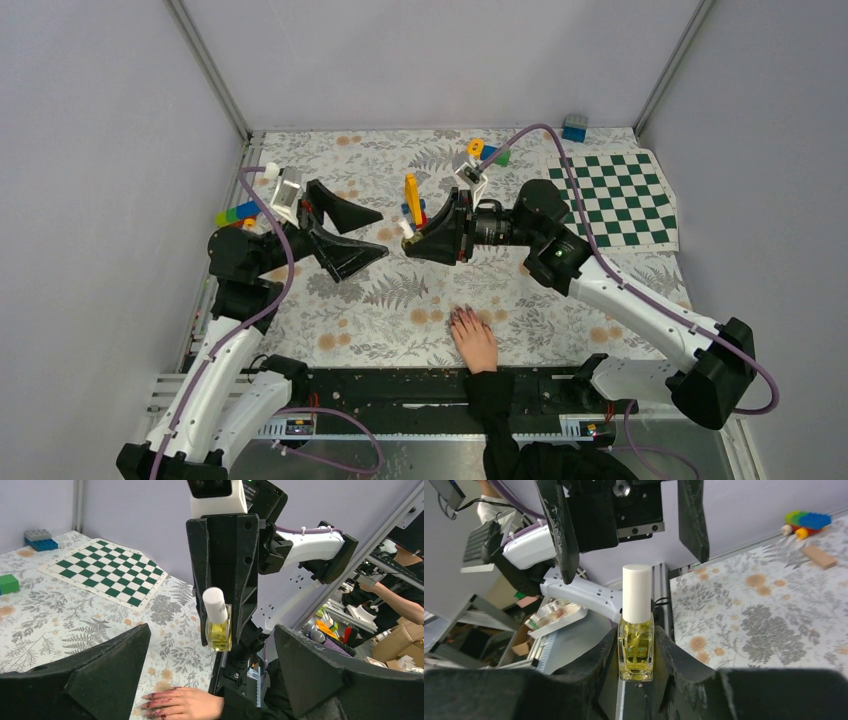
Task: Paint the nails
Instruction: Unscrew the nail polish bottle.
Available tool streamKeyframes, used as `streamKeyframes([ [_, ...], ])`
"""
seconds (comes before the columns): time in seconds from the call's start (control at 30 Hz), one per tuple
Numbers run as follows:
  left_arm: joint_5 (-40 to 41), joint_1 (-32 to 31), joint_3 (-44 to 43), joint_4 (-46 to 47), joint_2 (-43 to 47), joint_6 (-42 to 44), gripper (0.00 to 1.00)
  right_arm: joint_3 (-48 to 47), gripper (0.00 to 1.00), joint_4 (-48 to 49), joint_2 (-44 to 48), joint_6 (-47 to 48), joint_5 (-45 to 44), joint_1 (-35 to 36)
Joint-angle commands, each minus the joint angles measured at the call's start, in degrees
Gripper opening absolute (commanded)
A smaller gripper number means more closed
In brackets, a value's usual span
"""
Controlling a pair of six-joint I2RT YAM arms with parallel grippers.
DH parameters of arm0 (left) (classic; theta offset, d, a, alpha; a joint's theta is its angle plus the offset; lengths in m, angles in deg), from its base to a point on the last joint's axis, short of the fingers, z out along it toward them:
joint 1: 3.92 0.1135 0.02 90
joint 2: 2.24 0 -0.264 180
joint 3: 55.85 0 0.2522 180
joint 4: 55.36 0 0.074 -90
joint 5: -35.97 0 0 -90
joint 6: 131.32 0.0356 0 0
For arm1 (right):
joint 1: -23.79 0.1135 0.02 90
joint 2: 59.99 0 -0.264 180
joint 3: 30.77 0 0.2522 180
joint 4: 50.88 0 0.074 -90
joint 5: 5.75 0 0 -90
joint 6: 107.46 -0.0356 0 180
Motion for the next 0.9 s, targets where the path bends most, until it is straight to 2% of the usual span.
streamKeyframes([
  [0.0,-2.9,0.2,0.0,5.3,-1.6,-2.4,0.99,-2.8,0.00,4.6,-2.3,-3.9,7.3,-0.3],
  [0.07,-3.6,0.1,0.4,7.4,-2.8,-4.5,0.99,-3.5,0.00,3.9,-3.2,-3.8,7.6,-0.3],
  [0.2,-5.3,-0.1,2.2,17.6,-4.6,-11.7,0.99,-4.7,0.00,2.7,-4.4,-3.0,7.9,-0.2],
  [0.5,-4.9,-1.8,1.9,15.3,-5.7,-10.4,0.95,-7.2,0.00,1.3,-7.1,-3.0,9.1,-0.1],
  [0.87,-4.9,-3.0,1.5,13.6,-5.5,-9.4,0.71,-7.6,0.00,0.8,-8.9,-3.1,8.5,0.0],
])
